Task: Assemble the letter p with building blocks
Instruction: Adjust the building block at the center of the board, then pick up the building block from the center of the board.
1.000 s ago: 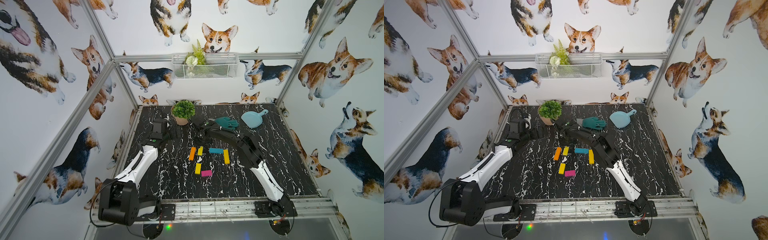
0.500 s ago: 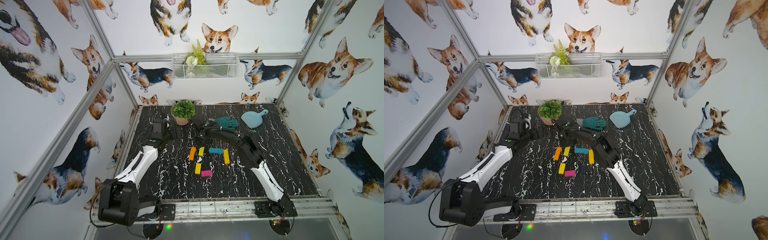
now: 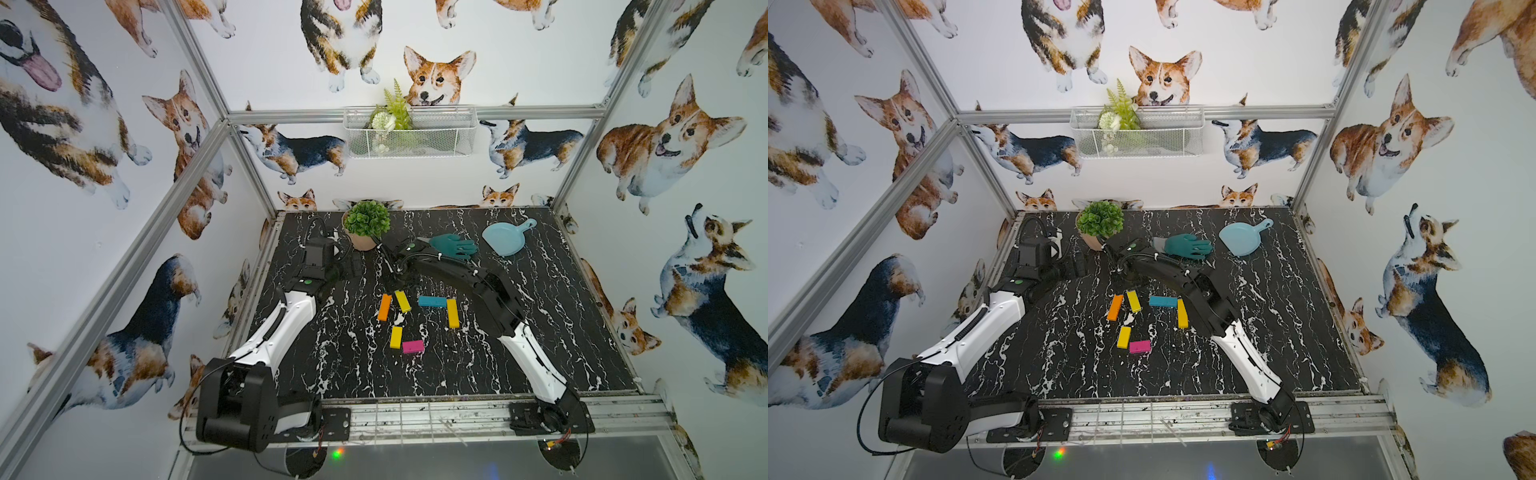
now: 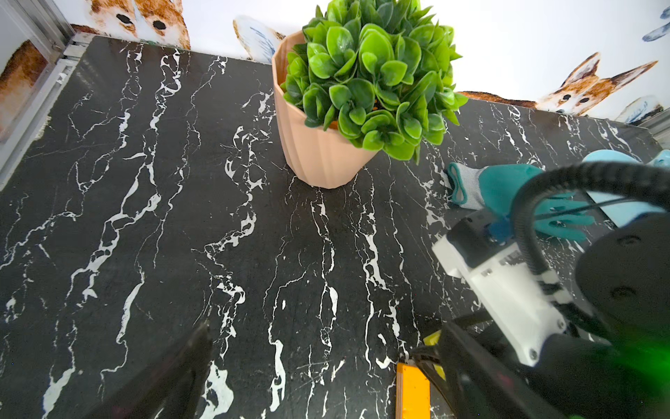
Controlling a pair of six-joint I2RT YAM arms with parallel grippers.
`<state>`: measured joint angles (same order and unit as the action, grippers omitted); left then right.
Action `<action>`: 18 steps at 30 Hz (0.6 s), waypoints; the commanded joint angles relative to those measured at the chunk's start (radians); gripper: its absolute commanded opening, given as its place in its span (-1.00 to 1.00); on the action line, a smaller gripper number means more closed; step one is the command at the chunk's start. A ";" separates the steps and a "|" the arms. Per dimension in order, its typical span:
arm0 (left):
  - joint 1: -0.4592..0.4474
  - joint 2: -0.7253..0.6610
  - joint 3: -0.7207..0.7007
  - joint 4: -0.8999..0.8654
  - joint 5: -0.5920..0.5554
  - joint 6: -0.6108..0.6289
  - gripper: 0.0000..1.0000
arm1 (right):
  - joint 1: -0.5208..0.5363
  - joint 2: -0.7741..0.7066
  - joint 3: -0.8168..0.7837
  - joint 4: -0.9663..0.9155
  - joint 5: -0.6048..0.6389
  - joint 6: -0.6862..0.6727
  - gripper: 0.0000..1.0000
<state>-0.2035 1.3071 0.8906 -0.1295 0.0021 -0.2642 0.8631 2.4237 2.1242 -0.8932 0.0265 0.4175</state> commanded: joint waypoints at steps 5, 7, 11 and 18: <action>0.001 0.004 0.004 0.016 0.007 -0.001 1.00 | 0.005 -0.058 -0.102 0.026 0.032 -0.007 0.31; 0.001 0.004 0.003 0.016 0.009 -0.001 1.00 | 0.009 -0.056 -0.109 0.028 0.030 -0.007 0.29; 0.001 0.004 0.004 0.016 0.009 -0.001 1.00 | 0.012 -0.044 -0.103 0.031 0.030 -0.008 0.29; 0.001 0.004 0.006 0.013 0.007 0.002 1.00 | 0.018 -0.015 -0.072 0.017 0.044 -0.014 0.15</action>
<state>-0.2035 1.3109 0.8909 -0.1291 0.0025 -0.2646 0.8772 2.3985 2.0407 -0.8707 0.0570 0.4156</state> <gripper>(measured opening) 0.999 0.569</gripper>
